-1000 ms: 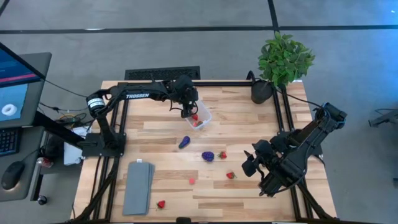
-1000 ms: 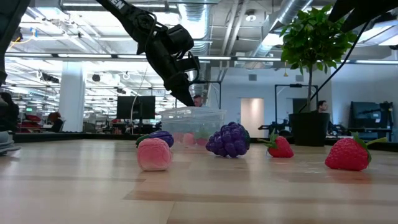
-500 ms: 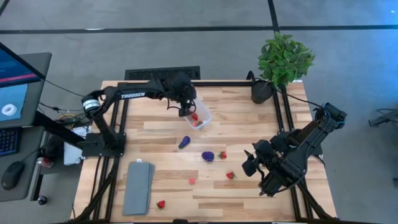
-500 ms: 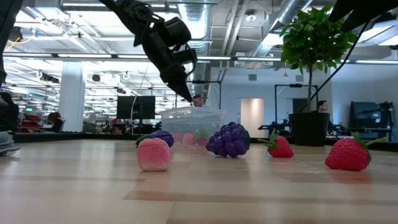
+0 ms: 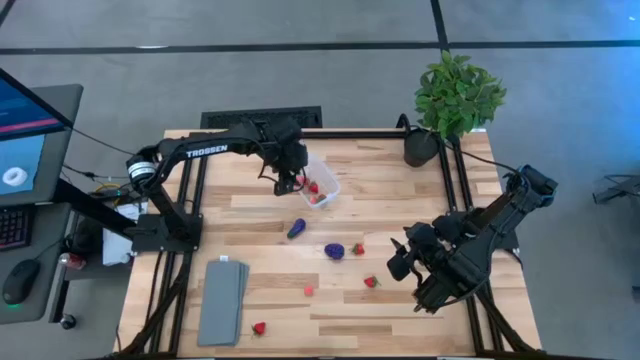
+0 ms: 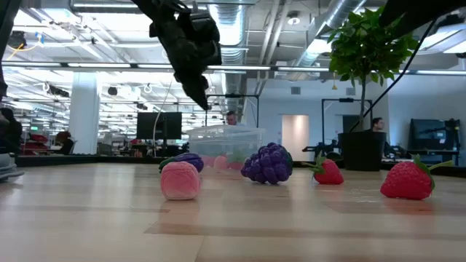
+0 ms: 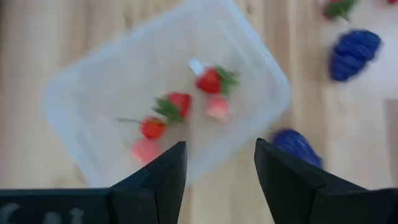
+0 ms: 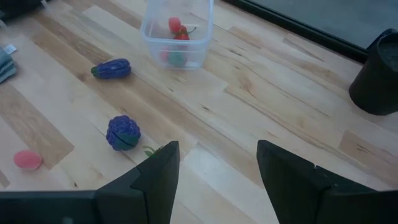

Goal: Pick and placing Produce into tupperware
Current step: Put the eggplant into the transparent container

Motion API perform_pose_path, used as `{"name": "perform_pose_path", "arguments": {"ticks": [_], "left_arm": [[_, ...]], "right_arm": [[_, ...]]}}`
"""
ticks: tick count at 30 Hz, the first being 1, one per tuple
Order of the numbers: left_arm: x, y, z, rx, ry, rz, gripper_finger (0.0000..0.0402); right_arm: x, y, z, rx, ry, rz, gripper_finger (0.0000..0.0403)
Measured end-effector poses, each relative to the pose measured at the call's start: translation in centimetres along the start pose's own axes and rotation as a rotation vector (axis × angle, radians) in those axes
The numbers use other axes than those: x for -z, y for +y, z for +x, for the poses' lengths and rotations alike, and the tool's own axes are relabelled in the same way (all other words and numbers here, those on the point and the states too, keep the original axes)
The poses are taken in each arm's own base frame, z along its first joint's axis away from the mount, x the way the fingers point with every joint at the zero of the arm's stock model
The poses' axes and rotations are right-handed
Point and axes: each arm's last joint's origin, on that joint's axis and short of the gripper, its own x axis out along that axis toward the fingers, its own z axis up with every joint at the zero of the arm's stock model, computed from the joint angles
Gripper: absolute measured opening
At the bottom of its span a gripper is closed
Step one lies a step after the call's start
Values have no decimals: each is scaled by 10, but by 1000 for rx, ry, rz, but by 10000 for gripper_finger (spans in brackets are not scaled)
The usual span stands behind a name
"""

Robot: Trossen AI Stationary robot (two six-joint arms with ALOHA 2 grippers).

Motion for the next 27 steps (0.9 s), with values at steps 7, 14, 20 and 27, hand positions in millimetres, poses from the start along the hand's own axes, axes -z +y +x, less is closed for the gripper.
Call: {"name": "perform_pose_path", "arguments": {"ticks": [7,14,20,27], "left_arm": [[7,-18,3,67,120,-13,178],[6,-35,7,101,168,-1,178],[5,-49,10,123,191,27,178],[3,-57,13,129,198,45,178]], "right_arm": [[-3,0,4,13,1,-16,240],[-4,2,5,2,2,-12,240],[3,10,8,11,5,-31,240],[29,35,27,54,19,-67,240]]}}
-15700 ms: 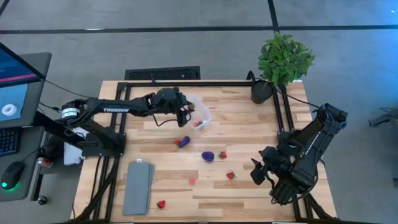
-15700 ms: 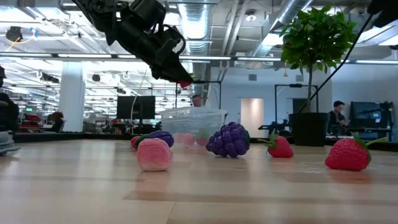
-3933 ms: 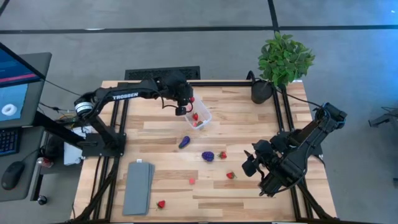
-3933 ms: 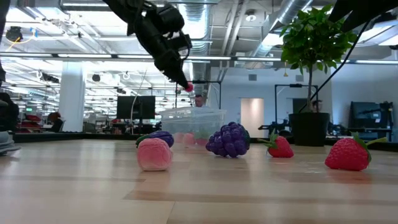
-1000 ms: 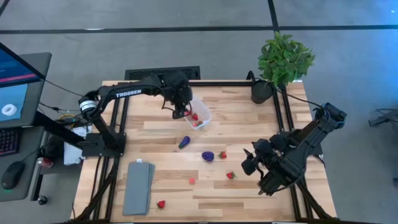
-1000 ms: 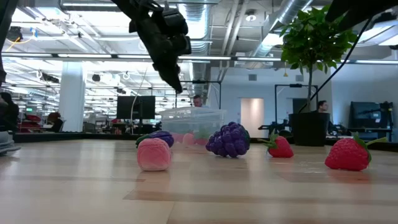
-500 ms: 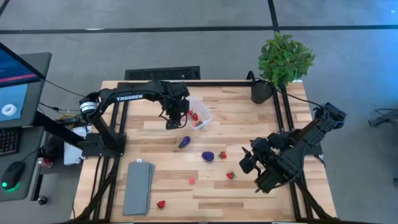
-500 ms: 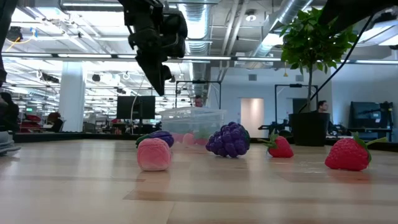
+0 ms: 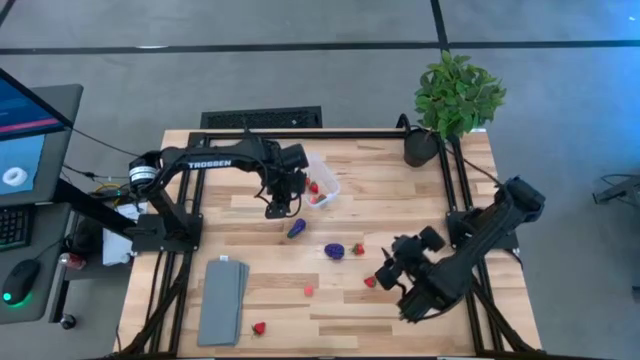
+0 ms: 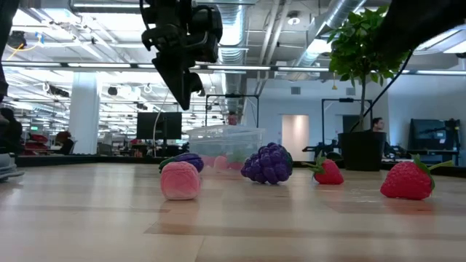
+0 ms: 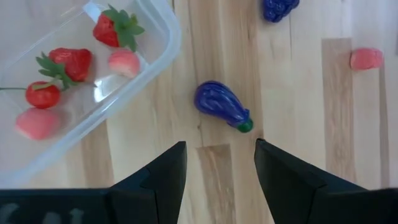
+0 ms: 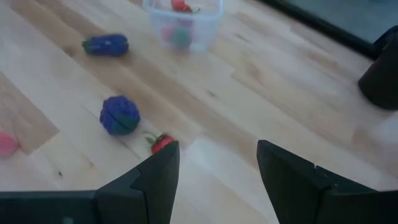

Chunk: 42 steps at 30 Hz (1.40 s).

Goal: Pick and placing Produce into tupperware
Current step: Put the eggplant into the transparent container

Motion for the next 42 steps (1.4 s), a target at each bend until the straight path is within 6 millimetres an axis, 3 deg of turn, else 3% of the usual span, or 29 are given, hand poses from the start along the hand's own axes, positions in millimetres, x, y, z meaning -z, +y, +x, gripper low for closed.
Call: {"name": "perform_pose_path", "arguments": {"ticks": [7,11,20,27,42], "left_arm": [[5,-5,10,15,36,-26,178],[7,-12,20,23,48,-31,178],[14,-14,42,-119,44,-237,178],[18,-20,62,-124,-22,-423,178],[3,-44,72,-155,-160,-456,178]], "right_arm": [[23,27,17,-12,57,19,240],[25,32,19,-32,57,41,240],[24,26,10,-48,-79,143,240],[28,19,4,-22,-106,165,240],[28,11,3,29,-123,96,240]]}}
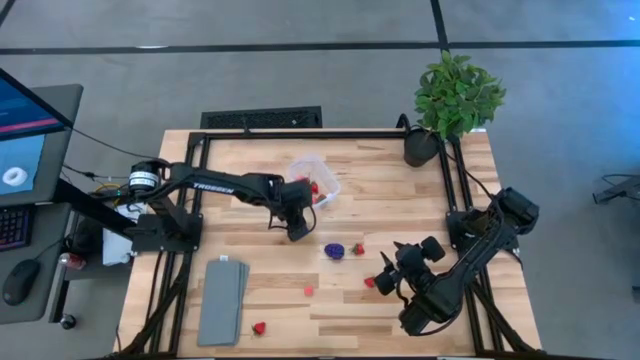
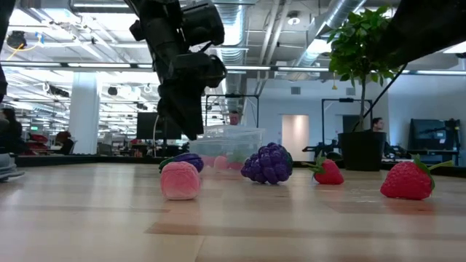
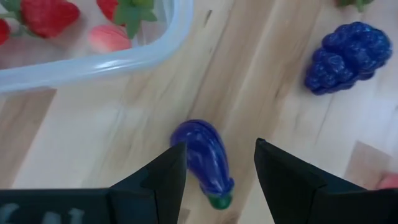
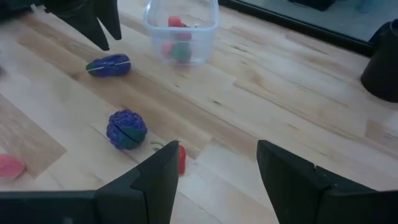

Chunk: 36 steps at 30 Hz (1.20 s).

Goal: Pick and placing Produce into tupperware
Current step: Put the eggplant into the transparent container

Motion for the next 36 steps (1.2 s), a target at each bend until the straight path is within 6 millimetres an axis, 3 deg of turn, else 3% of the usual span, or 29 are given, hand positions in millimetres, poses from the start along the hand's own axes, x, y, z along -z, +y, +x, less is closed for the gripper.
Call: {"name": "perform_pose_path", "arguments": {"ticks": [15,28,36], "left_arm": [[3,1,4,-63,17,-17,178],[11,-9,35,-54,92,9,178],[12,-8,44,-52,117,7,178]], "right_arm": [[0,-1,0,3,-2,-7,240],[2,-1,-3,-9,0,-10,240],[2,0,-4,-13,5,-4,240]]}}
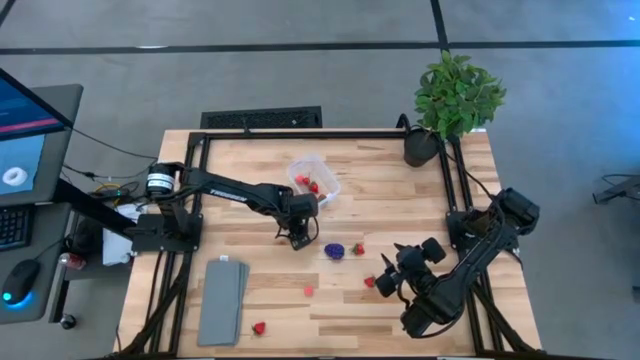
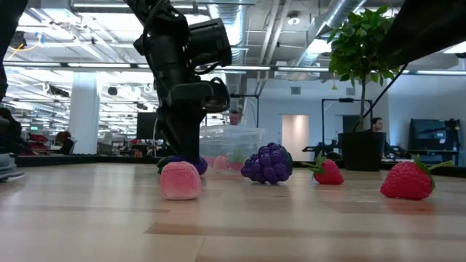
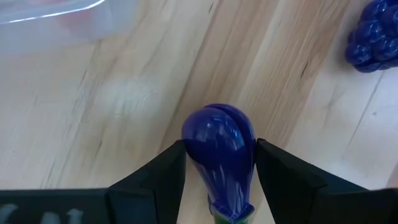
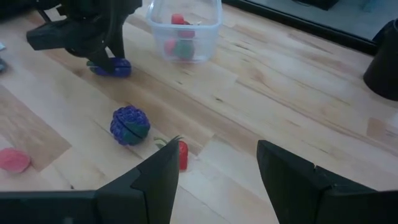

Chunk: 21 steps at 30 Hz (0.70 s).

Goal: Pick and placing Produce into tupperware
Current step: Put the eggplant into the transparent container

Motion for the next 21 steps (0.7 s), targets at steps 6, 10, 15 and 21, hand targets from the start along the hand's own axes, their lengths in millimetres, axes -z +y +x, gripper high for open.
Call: {"name": "perform_pose_path", "arguments": {"ticks": [6,10,15,21], "left_arm": [[0,0,1,0,-8,5,178],[1,-3,1,-3,-6,38,178],[2,-4,2,-5,-5,54,178],[2,-4,2,-6,-2,66,178]], "right_arm": [[0,0,0,1,1,-1,240],[0,0,0,3,1,-3,240],[0,-1,0,6,-1,-8,240],[0,-1,0,7,-1,-9,240]]}}
